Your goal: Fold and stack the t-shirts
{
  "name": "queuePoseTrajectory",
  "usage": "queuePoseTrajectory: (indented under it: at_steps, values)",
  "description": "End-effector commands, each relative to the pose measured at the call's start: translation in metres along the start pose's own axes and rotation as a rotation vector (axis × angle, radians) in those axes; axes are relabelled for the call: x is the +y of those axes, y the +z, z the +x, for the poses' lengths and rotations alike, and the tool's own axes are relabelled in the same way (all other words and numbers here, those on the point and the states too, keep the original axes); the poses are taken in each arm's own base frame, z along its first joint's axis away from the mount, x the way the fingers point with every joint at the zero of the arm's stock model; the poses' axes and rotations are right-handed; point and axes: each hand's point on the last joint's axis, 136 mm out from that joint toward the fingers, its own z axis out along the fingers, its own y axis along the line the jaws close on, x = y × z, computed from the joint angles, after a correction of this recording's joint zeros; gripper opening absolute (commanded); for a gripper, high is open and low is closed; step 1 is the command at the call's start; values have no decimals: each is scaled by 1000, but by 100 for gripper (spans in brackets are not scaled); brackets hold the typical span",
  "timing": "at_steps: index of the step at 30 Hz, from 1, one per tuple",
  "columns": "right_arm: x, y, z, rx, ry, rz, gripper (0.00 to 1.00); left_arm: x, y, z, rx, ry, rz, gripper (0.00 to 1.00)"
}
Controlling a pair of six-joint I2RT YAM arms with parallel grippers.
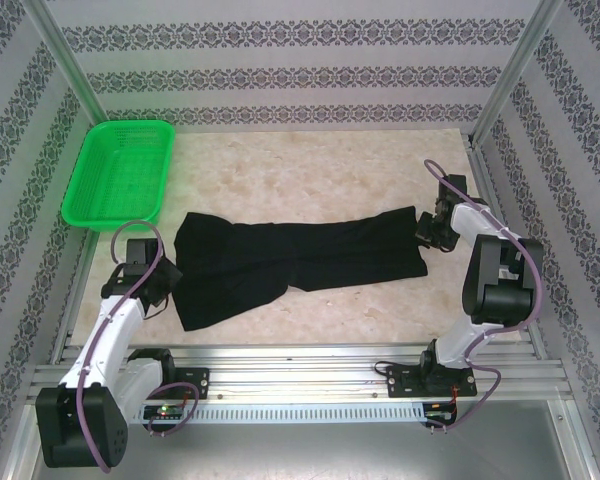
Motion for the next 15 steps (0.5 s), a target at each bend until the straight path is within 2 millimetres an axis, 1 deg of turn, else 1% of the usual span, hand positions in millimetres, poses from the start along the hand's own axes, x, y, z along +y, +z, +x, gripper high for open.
queuePoseTrajectory:
  at_steps: [1,7,9,10,11,12,13,14,15]
  values:
    - [-18,9,8,24,30,70,1,9,5,1,-1,-28,-26,0]
    - [-22,13,12,35,37,85,2,11,12,7,24,-30,-37,0]
    - [-22,14,13,36,34,84,3,9,13,8,32,-27,-22,1]
    - [-23,14,14,39,34,87,5,9,12,8,33,-26,-25,9]
    - [-23,14,15,43,36,90,8,10,11,8,31,-26,-32,24]
    - [-23,13,15,45,33,87,12,11,8,6,26,-29,-39,37]
    - [-21,12,15,42,31,78,18,9,4,3,15,-29,-34,48]
    - [-20,10,14,38,31,71,29,5,0,-1,1,-30,-22,53]
    - [-19,7,12,30,31,66,36,1,-5,-6,-15,-30,-10,57]
